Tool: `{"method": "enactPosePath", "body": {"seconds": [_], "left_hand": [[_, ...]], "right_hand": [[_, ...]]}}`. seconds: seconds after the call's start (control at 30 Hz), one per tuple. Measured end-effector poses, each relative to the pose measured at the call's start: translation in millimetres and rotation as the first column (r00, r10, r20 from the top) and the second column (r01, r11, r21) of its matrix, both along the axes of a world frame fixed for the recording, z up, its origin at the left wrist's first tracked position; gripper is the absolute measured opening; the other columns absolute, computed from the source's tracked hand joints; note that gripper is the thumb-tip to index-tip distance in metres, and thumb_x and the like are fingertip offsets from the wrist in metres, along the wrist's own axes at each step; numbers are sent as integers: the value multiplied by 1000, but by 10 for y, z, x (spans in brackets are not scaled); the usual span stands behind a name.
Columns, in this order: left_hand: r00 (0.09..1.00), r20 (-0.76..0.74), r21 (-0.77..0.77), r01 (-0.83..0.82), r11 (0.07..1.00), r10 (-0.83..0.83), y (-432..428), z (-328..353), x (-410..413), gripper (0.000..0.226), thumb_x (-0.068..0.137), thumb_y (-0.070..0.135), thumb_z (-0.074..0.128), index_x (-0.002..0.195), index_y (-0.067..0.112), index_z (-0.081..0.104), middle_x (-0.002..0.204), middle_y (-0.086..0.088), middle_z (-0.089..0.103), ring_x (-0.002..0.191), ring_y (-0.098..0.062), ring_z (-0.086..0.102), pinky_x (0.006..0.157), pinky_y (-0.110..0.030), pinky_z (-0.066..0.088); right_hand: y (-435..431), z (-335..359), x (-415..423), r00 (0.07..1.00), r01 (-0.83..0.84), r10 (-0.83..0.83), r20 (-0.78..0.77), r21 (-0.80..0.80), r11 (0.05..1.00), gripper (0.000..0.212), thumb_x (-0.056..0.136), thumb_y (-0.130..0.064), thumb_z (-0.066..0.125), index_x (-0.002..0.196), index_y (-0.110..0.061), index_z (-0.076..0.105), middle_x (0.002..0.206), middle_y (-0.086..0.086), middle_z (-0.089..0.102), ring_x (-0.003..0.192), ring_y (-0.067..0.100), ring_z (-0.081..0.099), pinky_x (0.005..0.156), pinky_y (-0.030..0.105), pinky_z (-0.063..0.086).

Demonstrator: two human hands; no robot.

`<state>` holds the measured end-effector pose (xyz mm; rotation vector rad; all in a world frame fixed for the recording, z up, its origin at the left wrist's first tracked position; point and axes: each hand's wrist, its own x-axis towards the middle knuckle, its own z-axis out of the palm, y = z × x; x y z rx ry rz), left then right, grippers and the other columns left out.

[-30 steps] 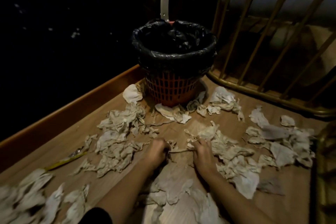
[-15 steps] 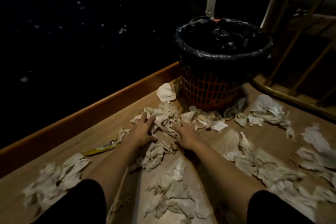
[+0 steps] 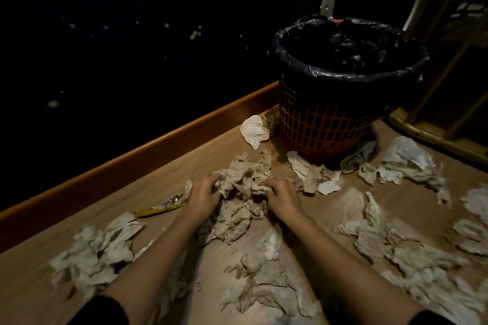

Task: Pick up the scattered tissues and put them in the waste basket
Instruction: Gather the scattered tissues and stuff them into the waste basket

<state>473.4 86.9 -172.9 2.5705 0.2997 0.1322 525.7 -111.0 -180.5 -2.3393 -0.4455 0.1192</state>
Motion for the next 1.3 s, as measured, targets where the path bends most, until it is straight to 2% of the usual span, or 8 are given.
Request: {"method": "enactPosePath", "body": {"seconds": [0.23, 0.37, 0.57, 0.73, 0.83, 0.93, 1.07, 1.3], "left_hand": [[991, -98, 87, -87, 992, 96, 527, -77, -838, 38, 80, 12, 64, 117, 16, 56, 113, -13, 56, 105, -32, 54, 84, -37, 43], [944, -325, 59, -41, 997, 58, 343, -140, -1133, 70, 73, 45, 72, 132, 27, 40, 134, -8, 35, 126, -31, 33, 101, -41, 36], [977, -197, 65, 91, 994, -77, 111, -87, -1216, 45, 79, -10, 47, 118, 11, 53, 112, -14, 48, 107, -32, 47, 76, -28, 32], [991, -101, 95, 100, 990, -90, 292, 182, -1284, 42, 81, -1, 54, 121, 10, 52, 113, -12, 50, 107, -29, 47, 77, -28, 34], [890, -410, 155, 283, 947, -199, 327, 188, -1546, 59, 77, 44, 68, 124, 20, 43, 115, -6, 39, 106, -23, 38, 86, -33, 38], [792, -577, 144, 337, 930, -198, 234, 42, -1817, 74, 71, 44, 72, 131, 28, 31, 124, -4, 29, 113, -25, 31, 92, -38, 38], [935, -306, 158, 234, 959, -177, 45, -53, -1906, 34, 81, 13, 61, 111, 24, 47, 112, -5, 43, 99, -23, 45, 74, -28, 33], [970, -183, 12, 163, 987, -158, -364, 325, -1375, 12, 75, 6, 61, 86, 10, 62, 88, -7, 59, 87, -21, 54, 66, -28, 35]], "right_hand": [[470, -34, -704, 923, -385, 361, -136, -311, 869, 45, 88, -31, 57, 130, -39, 42, 150, 4, 28, 137, 39, 15, 106, 64, 23], [534, -215, -974, 917, -325, 391, 79, -419, 848, 39, 90, -10, 50, 126, -24, 48, 145, 12, 35, 128, 42, 28, 98, 50, 37], [322, -147, -797, 906, -420, 423, -19, -176, 890, 38, 79, 10, 48, 102, -14, 65, 107, 16, 59, 103, 36, 52, 79, 37, 44], [-135, 142, -776, 947, -316, 306, -94, -108, 943, 34, 84, 1, 50, 108, -19, 64, 109, 9, 58, 106, 26, 54, 84, 30, 44], [-417, 199, -1115, 921, -378, 337, -194, -246, 892, 32, 89, -31, 55, 121, -32, 51, 128, 5, 44, 125, 27, 37, 100, 46, 40], [-540, 124, -1486, 879, -477, 410, -245, -498, 725, 58, 82, -54, 57, 134, -41, 34, 151, 3, 21, 135, 34, 19, 106, 58, 27], [-559, -115, -1778, 914, -361, 405, 10, -433, 826, 43, 88, -18, 55, 124, -38, 41, 146, 6, 32, 121, 33, 31, 95, 45, 41], [-476, 59, -1396, 967, -247, 256, 20, -195, 949, 51, 82, 8, 50, 115, -31, 56, 126, 4, 47, 121, 28, 37, 99, 43, 40]]}}
